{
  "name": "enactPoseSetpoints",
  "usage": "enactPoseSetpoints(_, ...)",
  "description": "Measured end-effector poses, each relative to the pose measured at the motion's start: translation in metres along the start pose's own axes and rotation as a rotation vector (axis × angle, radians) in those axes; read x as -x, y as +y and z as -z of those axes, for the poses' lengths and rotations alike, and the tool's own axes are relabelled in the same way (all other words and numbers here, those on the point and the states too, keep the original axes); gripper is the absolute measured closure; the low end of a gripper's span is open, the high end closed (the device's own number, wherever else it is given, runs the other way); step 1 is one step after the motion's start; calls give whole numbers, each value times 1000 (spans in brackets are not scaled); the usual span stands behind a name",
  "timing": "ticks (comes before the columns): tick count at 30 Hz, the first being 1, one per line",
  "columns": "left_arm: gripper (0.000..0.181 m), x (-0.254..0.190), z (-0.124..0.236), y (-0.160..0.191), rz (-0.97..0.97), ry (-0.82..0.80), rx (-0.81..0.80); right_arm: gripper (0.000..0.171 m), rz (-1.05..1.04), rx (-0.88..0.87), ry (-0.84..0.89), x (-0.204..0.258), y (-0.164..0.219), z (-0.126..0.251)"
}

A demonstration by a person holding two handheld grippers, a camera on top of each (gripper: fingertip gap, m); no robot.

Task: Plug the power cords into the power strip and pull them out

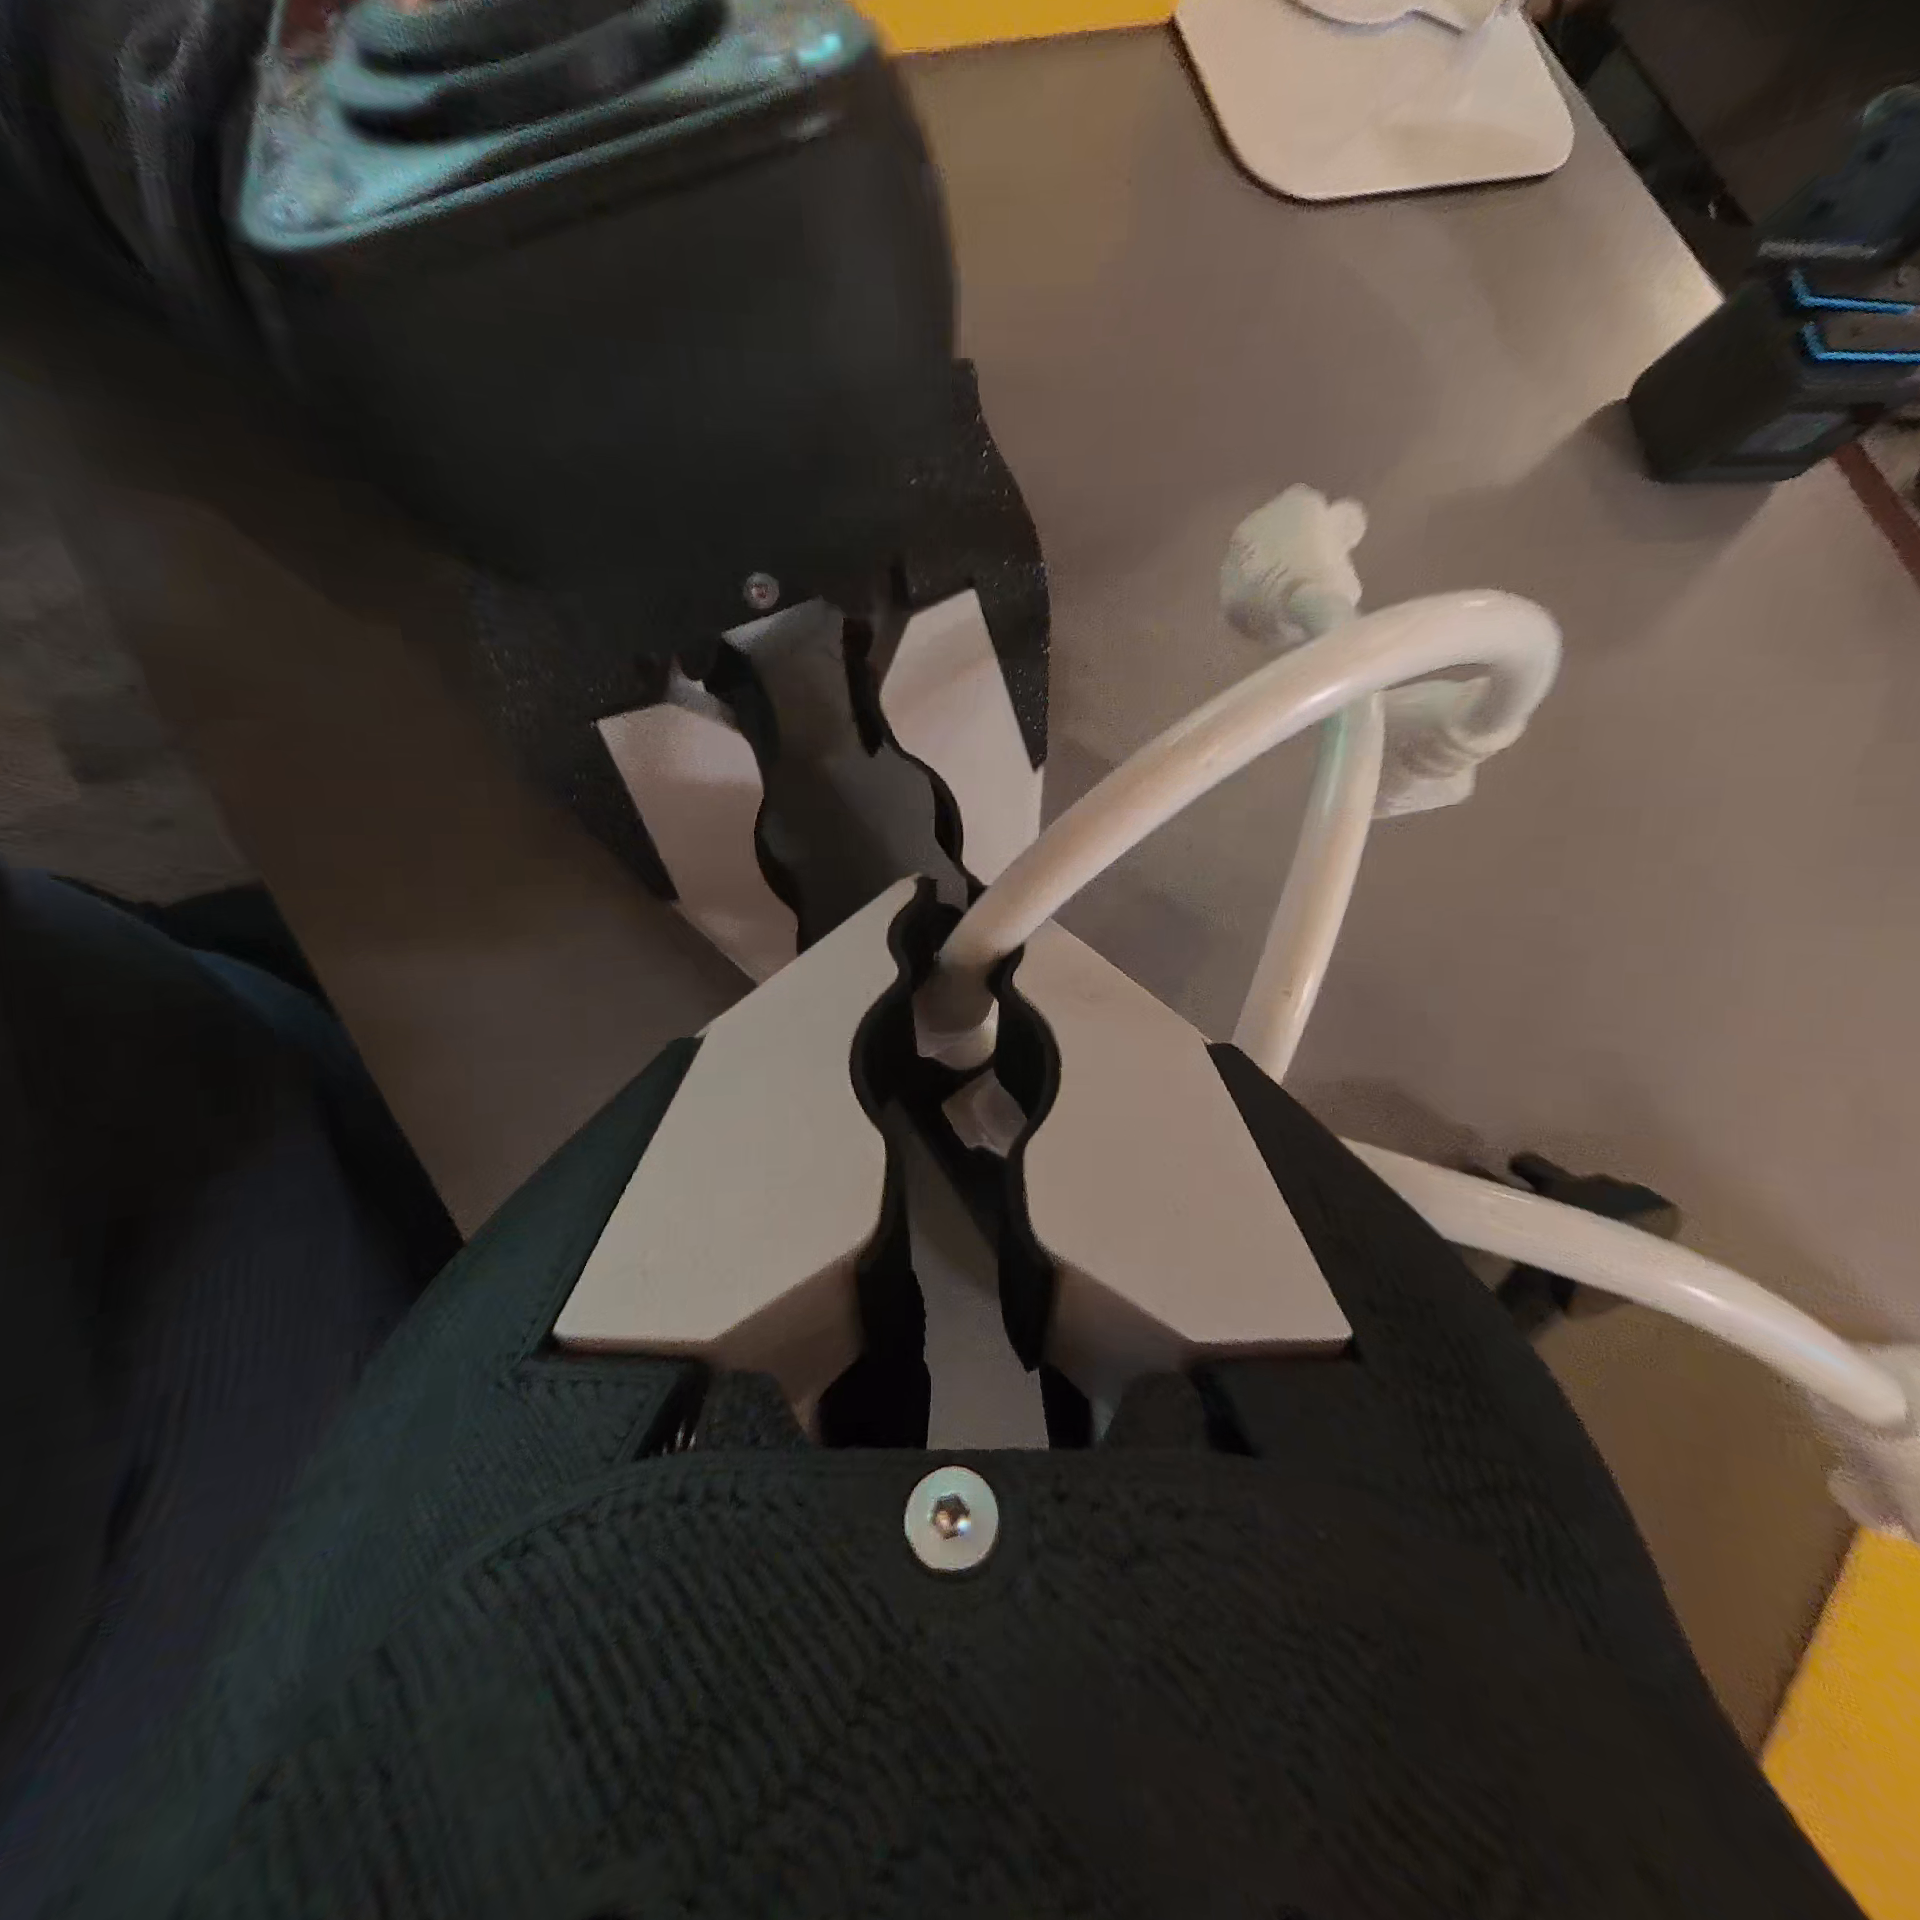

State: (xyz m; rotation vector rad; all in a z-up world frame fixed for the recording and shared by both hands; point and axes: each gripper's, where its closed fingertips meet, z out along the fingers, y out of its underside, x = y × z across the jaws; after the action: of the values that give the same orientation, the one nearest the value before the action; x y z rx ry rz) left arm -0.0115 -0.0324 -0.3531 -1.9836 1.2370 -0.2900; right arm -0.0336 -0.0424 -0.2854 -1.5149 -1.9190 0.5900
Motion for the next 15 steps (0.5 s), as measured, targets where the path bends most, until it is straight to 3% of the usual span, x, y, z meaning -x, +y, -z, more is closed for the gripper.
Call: enactPoseSetpoints(15,138,-2,0,2,49,50,-45,168,-60,-104,203,-5,-8,-13)
